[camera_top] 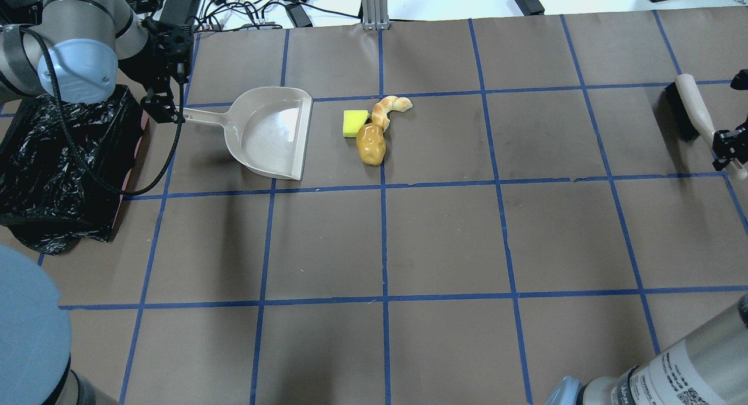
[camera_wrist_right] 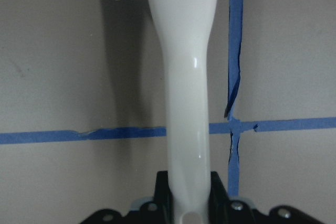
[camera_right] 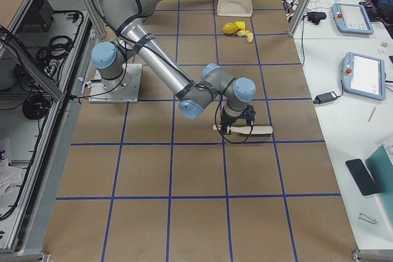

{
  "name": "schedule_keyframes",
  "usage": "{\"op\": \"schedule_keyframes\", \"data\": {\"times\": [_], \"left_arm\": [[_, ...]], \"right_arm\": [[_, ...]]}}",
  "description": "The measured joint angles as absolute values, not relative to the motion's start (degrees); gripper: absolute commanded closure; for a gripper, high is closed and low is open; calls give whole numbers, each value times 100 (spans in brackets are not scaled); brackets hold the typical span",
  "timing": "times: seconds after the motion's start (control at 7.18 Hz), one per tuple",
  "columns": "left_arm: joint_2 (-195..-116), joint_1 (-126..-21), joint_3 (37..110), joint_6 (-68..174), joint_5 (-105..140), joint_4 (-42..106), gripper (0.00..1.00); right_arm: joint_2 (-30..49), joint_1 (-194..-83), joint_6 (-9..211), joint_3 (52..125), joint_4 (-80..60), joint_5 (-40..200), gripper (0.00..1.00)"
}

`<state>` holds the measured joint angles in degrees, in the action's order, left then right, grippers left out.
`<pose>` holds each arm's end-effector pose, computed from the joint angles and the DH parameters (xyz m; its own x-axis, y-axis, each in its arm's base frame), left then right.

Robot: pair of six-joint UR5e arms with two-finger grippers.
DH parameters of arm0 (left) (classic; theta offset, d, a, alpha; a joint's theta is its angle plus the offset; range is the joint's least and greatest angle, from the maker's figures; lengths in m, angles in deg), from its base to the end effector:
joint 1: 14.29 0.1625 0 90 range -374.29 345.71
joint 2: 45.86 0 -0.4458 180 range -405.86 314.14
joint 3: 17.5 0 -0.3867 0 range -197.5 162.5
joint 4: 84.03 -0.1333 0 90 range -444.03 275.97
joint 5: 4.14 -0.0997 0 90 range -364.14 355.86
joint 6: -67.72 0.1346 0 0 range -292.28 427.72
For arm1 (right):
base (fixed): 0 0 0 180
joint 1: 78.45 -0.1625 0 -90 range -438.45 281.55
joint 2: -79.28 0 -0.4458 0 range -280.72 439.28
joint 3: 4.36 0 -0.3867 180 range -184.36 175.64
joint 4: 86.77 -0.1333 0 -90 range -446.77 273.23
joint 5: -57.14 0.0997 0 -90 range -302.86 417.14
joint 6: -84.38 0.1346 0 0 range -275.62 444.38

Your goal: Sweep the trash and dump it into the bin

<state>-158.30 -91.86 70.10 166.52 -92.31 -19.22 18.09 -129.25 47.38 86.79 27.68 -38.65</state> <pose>0.0044 -0.6593 0.3170 -0.0624 0.9937 -0.0936 0.9980 0.0610 -0.0177 -0.3093 -0.5687 0.2171 -0.9992 0.0320 0.0224 0.0348 0.9899 0.1371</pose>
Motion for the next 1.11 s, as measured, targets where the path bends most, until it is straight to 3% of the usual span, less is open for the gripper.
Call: {"op": "schedule_keyframes", "data": {"times": [0.56, 1.11], "left_arm": [[-16086, -9168, 7002, 16657, -9231, -2037, 5], [-16518, -9171, 6693, 16635, -9245, -2231, 6]], "right_arm": [[1515, -13149, 5093, 8621, 2136, -3726, 100], [1104, -14131, 6801, 8654, 1305, -3190, 100]]}}
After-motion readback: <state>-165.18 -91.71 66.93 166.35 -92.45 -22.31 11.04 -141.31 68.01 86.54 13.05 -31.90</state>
